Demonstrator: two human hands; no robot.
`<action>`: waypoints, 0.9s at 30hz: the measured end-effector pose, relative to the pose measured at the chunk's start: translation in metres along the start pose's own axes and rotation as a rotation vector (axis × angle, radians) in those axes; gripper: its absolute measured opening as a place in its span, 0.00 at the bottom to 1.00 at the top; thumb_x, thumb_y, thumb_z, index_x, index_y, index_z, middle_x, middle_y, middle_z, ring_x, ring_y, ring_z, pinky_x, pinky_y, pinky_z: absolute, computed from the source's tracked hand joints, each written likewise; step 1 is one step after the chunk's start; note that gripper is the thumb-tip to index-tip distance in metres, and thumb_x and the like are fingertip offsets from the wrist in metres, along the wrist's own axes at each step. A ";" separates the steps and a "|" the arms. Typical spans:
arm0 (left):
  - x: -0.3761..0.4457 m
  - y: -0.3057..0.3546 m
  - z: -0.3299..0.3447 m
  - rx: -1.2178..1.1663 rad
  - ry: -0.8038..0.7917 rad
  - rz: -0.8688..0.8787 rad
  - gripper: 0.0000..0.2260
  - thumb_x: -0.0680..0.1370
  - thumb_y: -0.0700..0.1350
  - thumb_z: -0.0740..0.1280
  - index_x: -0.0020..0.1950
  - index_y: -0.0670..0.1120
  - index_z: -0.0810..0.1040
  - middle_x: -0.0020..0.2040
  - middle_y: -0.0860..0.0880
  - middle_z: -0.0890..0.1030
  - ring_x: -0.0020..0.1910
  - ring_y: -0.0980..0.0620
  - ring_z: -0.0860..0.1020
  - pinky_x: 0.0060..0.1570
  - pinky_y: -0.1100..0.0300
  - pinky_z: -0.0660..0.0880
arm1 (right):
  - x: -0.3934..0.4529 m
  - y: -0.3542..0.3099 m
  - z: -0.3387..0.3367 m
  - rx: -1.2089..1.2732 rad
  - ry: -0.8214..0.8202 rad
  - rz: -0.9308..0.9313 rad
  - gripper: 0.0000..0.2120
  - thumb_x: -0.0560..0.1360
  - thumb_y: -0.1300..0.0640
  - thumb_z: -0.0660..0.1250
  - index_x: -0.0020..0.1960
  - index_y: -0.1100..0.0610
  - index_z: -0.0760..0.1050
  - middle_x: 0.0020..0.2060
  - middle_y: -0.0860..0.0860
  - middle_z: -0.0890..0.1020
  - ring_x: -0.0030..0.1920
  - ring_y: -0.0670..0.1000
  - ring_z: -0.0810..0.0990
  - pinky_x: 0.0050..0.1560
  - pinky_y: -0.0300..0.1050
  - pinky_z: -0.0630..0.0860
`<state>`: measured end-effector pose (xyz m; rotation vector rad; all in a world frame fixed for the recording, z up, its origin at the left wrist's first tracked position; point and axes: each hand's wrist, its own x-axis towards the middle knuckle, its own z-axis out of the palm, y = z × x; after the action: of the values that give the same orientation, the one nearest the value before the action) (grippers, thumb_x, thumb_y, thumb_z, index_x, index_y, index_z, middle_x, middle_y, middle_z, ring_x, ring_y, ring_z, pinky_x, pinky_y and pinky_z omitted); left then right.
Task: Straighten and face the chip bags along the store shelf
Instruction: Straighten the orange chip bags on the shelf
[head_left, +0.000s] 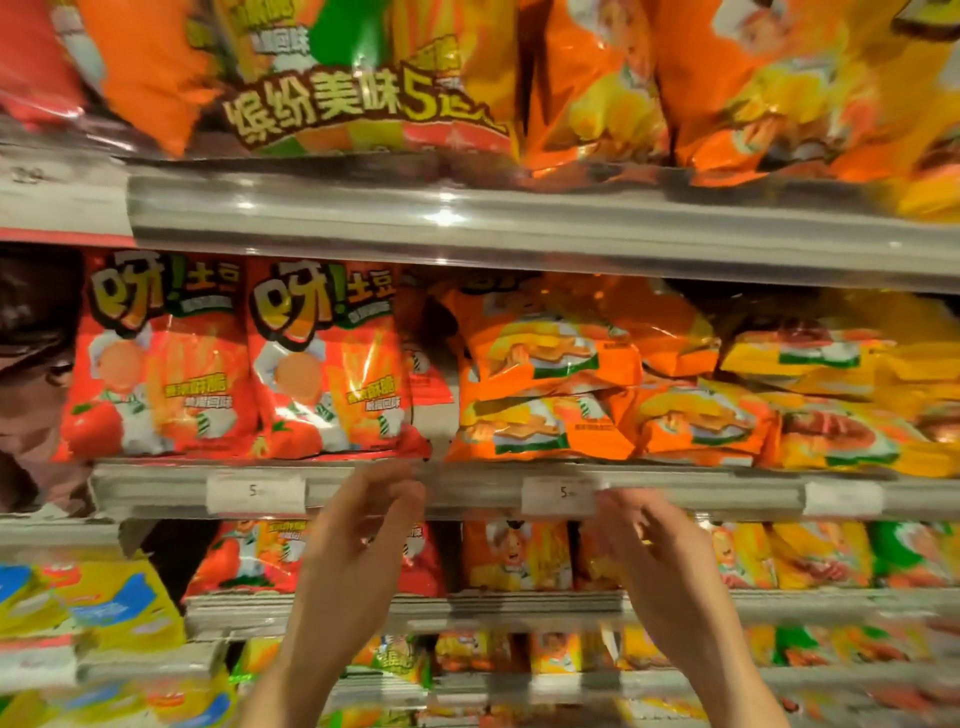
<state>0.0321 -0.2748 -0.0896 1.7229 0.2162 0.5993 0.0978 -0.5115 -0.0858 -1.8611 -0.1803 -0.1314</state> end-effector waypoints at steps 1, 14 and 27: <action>0.001 0.005 0.007 -0.008 0.019 0.008 0.14 0.81 0.40 0.67 0.51 0.61 0.82 0.47 0.54 0.86 0.48 0.54 0.84 0.49 0.53 0.79 | 0.004 0.000 -0.006 -0.019 0.003 -0.024 0.10 0.80 0.58 0.67 0.42 0.51 0.82 0.33 0.49 0.83 0.34 0.43 0.79 0.37 0.37 0.74; 0.066 0.069 0.054 0.129 -0.031 0.106 0.26 0.72 0.68 0.67 0.67 0.61 0.72 0.61 0.57 0.75 0.56 0.61 0.76 0.50 0.65 0.72 | 0.022 -0.055 -0.045 -0.140 -0.027 -0.273 0.08 0.81 0.54 0.65 0.44 0.50 0.79 0.36 0.52 0.81 0.37 0.55 0.77 0.37 0.52 0.73; 0.084 0.073 0.029 0.098 -0.262 0.023 0.18 0.77 0.48 0.71 0.65 0.58 0.73 0.39 0.51 0.83 0.38 0.59 0.81 0.41 0.61 0.79 | 0.098 -0.094 -0.009 -0.377 -0.009 -0.224 0.27 0.79 0.37 0.61 0.71 0.53 0.72 0.64 0.48 0.79 0.64 0.50 0.77 0.60 0.43 0.71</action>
<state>0.1045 -0.2795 -0.0008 1.8811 0.0407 0.3796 0.1764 -0.4874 0.0230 -2.2129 -0.3927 -0.3302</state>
